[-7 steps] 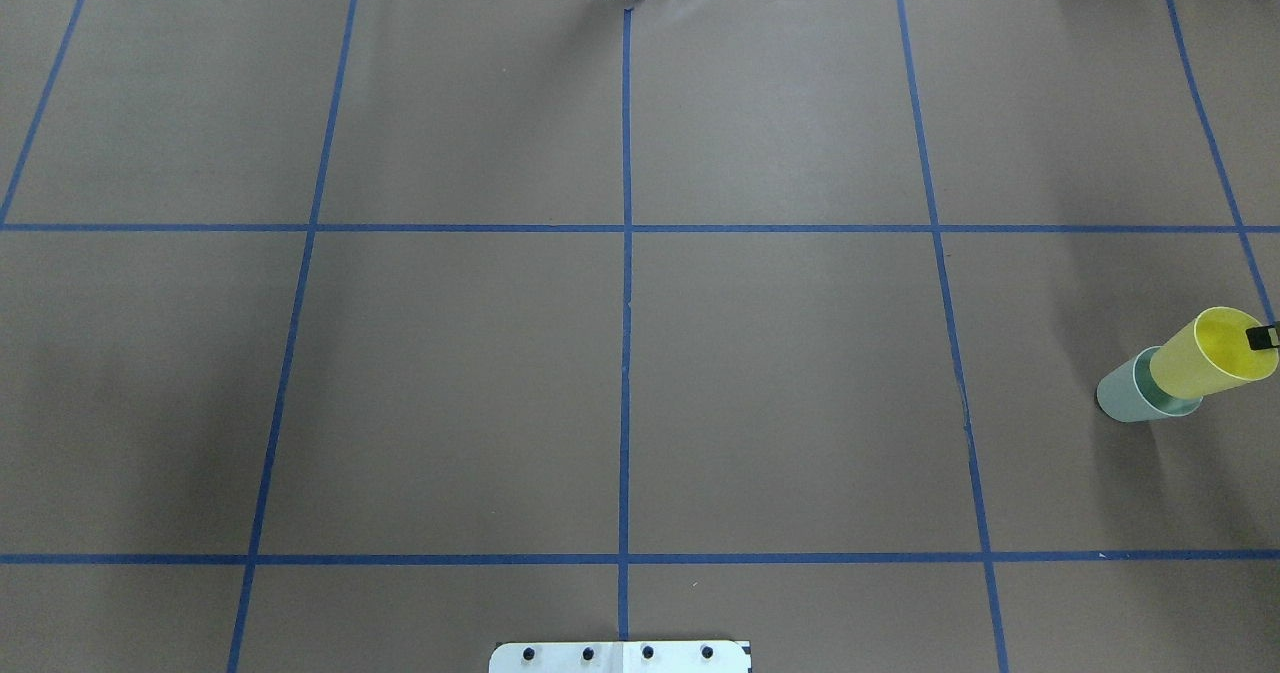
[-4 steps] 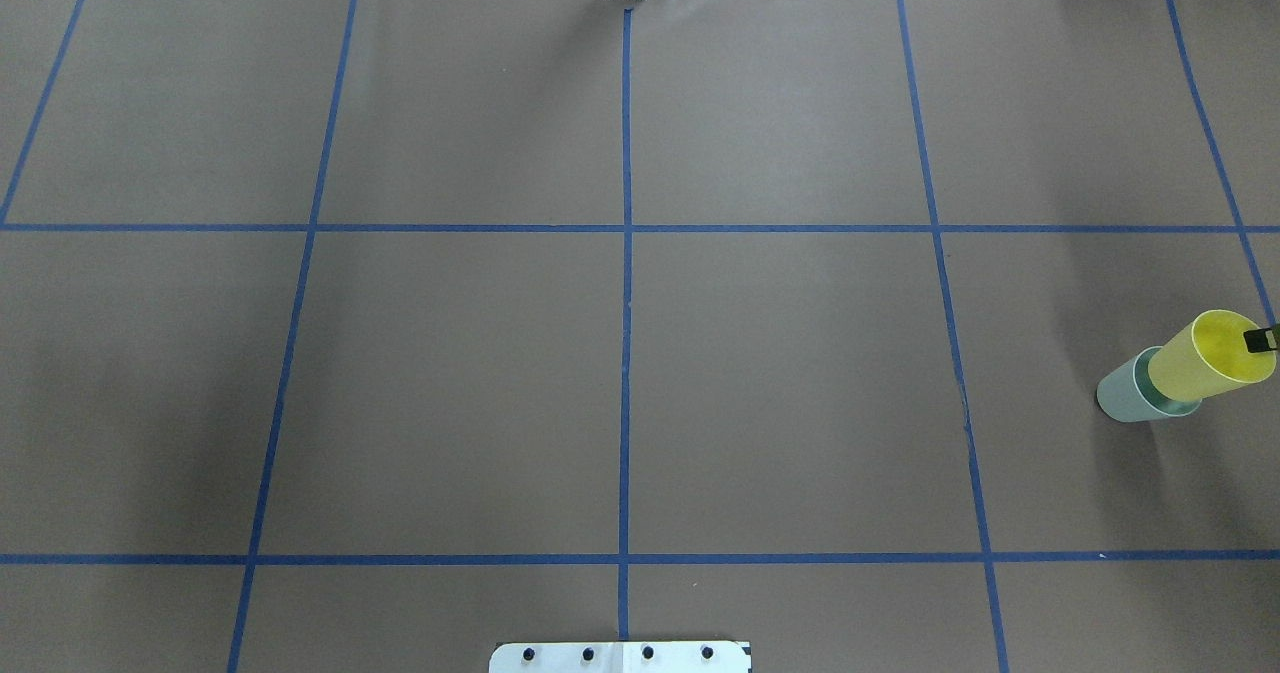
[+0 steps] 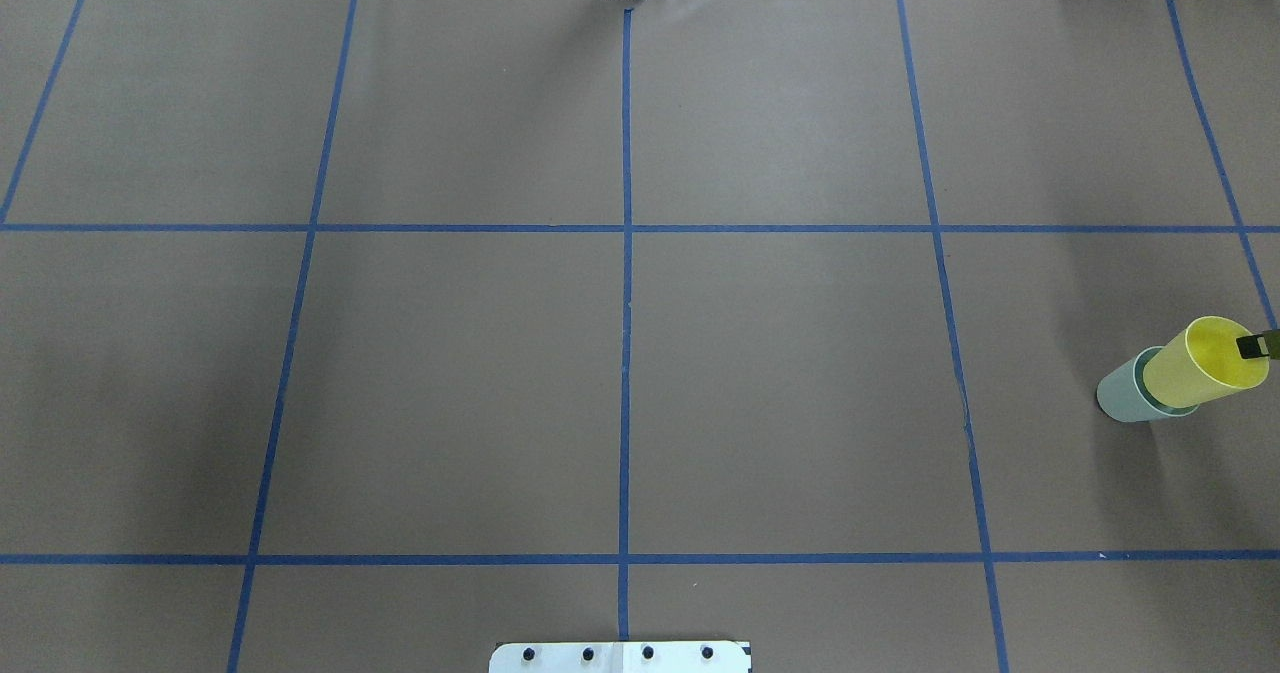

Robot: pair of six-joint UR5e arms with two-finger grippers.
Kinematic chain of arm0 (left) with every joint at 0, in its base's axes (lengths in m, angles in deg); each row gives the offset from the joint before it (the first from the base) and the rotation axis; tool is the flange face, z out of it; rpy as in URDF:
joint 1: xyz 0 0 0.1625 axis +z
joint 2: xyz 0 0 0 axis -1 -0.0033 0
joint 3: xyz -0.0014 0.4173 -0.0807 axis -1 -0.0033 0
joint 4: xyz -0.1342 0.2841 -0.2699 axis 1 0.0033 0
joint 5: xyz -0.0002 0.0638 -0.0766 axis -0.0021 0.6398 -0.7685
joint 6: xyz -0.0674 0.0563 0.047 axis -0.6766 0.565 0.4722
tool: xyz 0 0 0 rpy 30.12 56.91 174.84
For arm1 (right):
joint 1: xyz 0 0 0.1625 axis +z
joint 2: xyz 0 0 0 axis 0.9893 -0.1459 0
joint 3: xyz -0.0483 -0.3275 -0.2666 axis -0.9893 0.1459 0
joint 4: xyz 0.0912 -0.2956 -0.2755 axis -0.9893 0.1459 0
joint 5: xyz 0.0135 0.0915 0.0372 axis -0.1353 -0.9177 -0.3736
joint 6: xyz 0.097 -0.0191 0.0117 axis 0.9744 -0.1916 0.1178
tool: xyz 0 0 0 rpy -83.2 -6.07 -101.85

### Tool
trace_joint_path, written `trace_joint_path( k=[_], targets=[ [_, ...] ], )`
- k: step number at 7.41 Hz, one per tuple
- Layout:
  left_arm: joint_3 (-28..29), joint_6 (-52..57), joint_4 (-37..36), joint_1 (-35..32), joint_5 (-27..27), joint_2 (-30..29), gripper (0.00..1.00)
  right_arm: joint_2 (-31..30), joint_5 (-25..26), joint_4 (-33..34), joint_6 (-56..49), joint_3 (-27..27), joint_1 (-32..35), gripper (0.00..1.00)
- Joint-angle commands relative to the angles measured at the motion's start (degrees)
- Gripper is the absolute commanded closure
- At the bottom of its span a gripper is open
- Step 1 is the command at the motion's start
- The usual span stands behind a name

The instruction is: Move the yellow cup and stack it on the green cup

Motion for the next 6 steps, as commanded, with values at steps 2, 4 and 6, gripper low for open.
trace_joint_path(
  k=[2, 4, 6],
  targets=[
    [0.03, -0.03, 0.00, -0.07, 0.00, 0.00, 0.00, 0.14, 0.30, 0.02, 0.09, 0.01, -0.10, 0.01],
    [0.03, -0.03, 0.00, -0.07, 0.00, 0.09, 0.00, 0.75, 0.39, 0.02, 0.09, 0.18, -0.10, 0.01],
    [0.29, -0.03, -0.09, -0.07, 0.00, 0.18, 0.00, 3.90, 0.22, 2.20, -0.78, 2.89, 2.42, 0.01]
  ],
)
